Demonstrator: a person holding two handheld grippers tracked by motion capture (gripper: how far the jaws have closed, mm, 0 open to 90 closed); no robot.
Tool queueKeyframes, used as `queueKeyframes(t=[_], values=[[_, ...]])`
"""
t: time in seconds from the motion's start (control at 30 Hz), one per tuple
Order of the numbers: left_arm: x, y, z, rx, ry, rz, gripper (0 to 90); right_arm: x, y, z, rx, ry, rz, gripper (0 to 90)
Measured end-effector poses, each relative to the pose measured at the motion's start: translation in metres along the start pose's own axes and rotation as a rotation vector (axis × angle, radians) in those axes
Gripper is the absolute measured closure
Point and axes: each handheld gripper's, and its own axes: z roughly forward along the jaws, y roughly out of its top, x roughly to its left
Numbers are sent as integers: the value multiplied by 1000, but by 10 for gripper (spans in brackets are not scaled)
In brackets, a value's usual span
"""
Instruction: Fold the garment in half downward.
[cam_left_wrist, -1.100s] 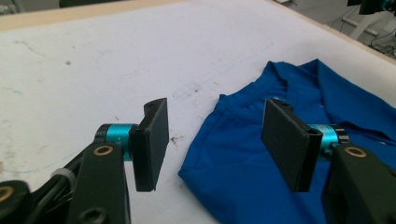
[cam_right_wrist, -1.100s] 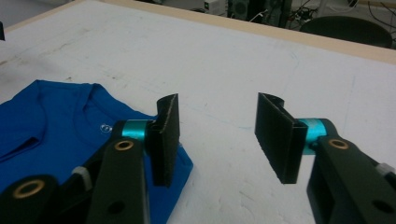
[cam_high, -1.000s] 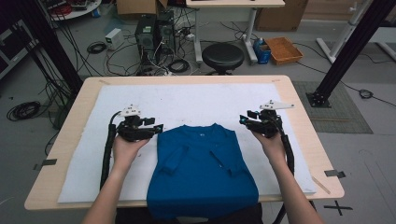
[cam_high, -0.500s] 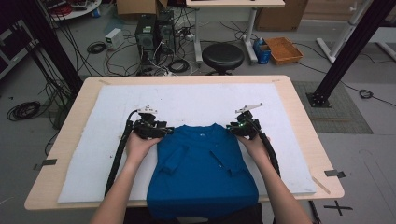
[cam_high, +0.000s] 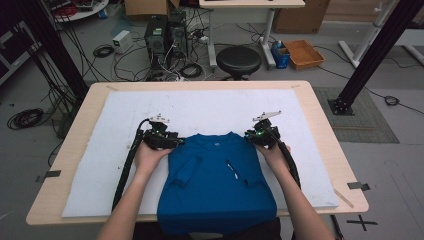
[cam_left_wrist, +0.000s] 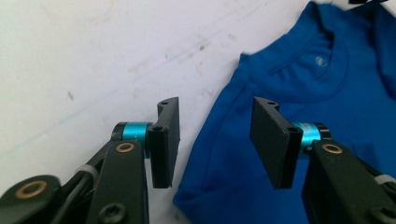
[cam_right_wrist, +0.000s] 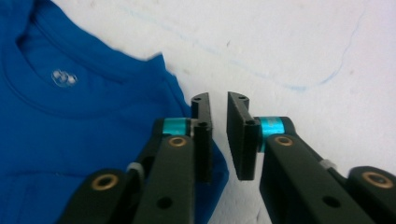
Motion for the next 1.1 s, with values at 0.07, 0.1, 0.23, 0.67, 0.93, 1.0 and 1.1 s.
queueKeyframes(t=[0.07,0.1,0.23,0.67,0.93,1.0,1.1], values=[[2,1,3,1,-7,-2,532,-1,3,0,-14,11,-1,763],[3,2,6,21,-17,-7,532,-2,4,1,-15,25,6,750],[-1,7,13,45,-44,16,533,-1,8,9,9,67,12,697],[-15,12,22,105,26,118,683,4,8,26,26,71,-19,714],[-22,10,23,98,47,171,874,11,10,23,28,60,-96,889],[-20,10,23,92,40,168,878,8,10,22,17,63,-82,892],[-17,13,23,83,56,182,881,2,12,20,-9,73,-61,894]])
